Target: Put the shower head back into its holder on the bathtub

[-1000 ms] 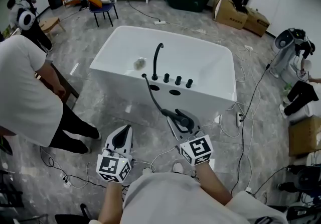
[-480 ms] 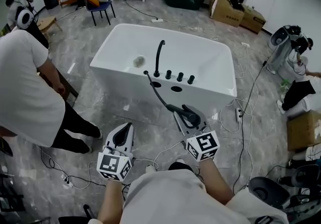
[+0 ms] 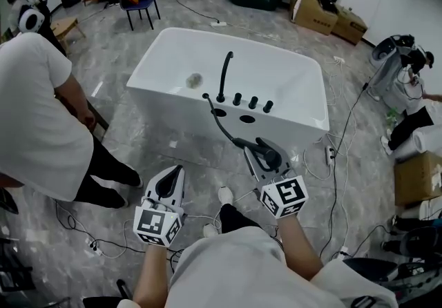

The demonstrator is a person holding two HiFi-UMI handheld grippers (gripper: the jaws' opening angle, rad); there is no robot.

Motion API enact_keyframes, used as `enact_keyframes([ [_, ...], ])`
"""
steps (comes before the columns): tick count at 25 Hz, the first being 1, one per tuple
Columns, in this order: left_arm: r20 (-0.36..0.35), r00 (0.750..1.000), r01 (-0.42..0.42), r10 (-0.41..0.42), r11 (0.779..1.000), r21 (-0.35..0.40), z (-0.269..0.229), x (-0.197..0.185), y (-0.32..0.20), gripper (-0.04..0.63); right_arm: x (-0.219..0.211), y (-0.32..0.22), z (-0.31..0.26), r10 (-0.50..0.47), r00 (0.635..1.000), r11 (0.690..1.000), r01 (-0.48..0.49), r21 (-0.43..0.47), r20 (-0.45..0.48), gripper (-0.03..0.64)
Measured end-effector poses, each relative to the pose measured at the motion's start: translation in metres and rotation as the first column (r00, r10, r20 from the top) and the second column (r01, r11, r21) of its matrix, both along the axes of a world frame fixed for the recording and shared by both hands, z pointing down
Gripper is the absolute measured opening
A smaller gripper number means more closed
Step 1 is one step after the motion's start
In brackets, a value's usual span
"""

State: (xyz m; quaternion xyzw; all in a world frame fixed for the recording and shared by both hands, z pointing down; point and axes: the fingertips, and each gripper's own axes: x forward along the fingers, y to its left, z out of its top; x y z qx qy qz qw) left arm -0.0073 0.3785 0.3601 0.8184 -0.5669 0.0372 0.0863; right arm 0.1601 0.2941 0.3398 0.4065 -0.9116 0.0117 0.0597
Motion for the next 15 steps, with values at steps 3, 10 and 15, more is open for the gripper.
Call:
enact_keyframes([
  [3,0.0,1.0,-0.01,0.01,1.0,0.009,-0.002,0.004,-0.009,0.009,-0.005,-0.005,-0.003,-0.01,1.0,1.0,0.01,0.012,0.007,0.144],
  [10,0.009,1.0,-0.018,0.018,1.0,0.006,0.001,-0.002,-0.031,0.009,-0.017,-0.029,-0.013,-0.024,1.0,0.999,0.023,0.04,0.016,0.143],
  [15,0.009,1.0,-0.022,0.022,1.0,0.002,0.004,-0.004,-0.064,0.009,-0.02,-0.056,-0.025,-0.035,0.999,0.997,0.033,0.072,0.033,0.143],
])
